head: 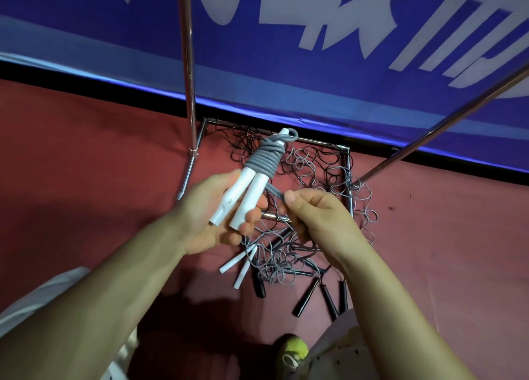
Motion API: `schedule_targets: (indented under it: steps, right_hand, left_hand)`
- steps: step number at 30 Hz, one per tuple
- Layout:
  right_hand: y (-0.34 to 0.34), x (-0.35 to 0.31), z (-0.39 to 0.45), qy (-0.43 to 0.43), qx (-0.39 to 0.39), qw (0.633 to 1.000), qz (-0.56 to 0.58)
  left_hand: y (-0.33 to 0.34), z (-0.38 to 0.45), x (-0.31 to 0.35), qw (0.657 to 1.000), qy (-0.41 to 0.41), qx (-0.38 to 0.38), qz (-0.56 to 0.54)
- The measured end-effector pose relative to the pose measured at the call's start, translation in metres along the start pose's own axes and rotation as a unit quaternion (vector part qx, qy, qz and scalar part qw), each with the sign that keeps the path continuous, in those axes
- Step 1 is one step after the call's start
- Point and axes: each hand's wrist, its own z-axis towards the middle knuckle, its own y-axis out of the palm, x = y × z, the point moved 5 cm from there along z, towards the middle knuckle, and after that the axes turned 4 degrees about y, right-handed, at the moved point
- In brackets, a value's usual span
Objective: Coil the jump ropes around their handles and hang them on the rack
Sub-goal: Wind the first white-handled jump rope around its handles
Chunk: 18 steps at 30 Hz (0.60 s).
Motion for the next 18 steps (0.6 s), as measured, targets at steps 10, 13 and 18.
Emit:
schedule_targets:
  steps: [10,13,18]
  right_hand:
    - [0.007,-0.004,-0.002,-0.039,0.008,0.994,-0.098]
    - [0.006,-0.003,0.0,-0.006,0.017,0.998,-0.056]
    - [0.015,0.001,-0.001,0.006,0.016,1.0,-0.02]
  left_hand:
    - [-0.019,0.006,-0.004,0.971,0.036,0.185,0.147]
    - [-0.019,0.006,-0.002,0.965,0.058,0.189,0.174]
    - [-0.018,0.005,0.006,0.915,0.129,0.167,0.343]
